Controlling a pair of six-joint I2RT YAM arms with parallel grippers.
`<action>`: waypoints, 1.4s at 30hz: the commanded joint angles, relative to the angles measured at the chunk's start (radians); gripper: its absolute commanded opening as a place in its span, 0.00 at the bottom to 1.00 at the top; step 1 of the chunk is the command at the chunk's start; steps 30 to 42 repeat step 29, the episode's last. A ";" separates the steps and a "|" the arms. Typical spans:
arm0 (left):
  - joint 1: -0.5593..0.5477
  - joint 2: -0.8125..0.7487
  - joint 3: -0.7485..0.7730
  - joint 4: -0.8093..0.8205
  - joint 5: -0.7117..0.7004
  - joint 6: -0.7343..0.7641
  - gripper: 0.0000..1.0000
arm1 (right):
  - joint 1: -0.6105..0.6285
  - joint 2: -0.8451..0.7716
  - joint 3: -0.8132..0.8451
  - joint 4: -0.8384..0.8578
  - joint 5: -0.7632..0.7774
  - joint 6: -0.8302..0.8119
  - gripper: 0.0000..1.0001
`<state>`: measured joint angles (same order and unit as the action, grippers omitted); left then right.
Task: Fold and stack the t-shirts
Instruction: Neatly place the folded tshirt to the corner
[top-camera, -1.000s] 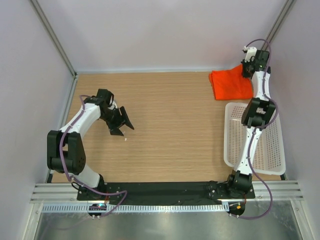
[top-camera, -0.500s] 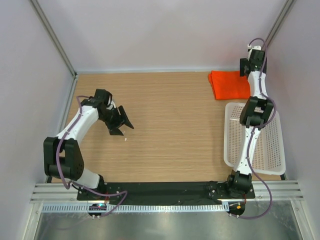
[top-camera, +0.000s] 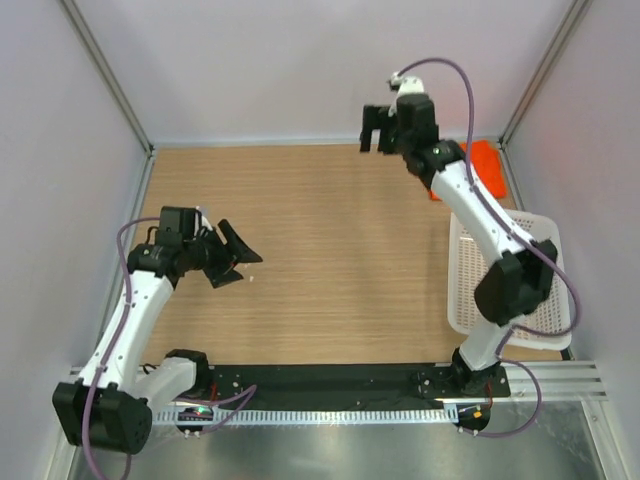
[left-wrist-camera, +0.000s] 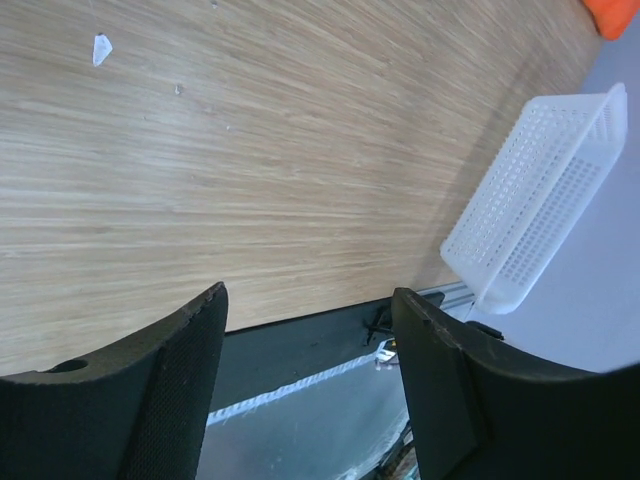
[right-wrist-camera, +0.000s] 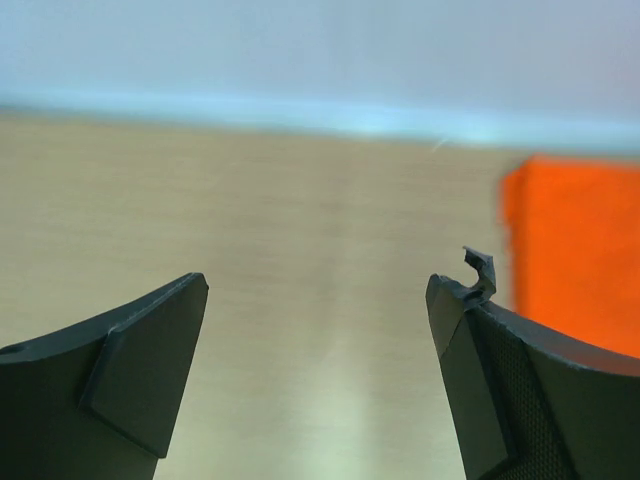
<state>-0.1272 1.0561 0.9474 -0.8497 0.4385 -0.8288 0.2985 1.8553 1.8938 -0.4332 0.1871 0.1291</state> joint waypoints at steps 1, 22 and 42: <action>-0.005 -0.106 -0.038 -0.031 -0.006 -0.010 0.69 | 0.068 -0.240 -0.341 0.066 -0.078 0.193 0.99; -0.006 -0.853 -0.584 0.215 0.193 -0.305 0.76 | 0.139 -1.570 -1.544 -0.191 -0.321 0.783 1.00; -0.006 -1.092 -0.729 0.268 0.316 -0.447 0.78 | 0.139 -1.779 -1.631 -0.197 -0.415 0.830 1.00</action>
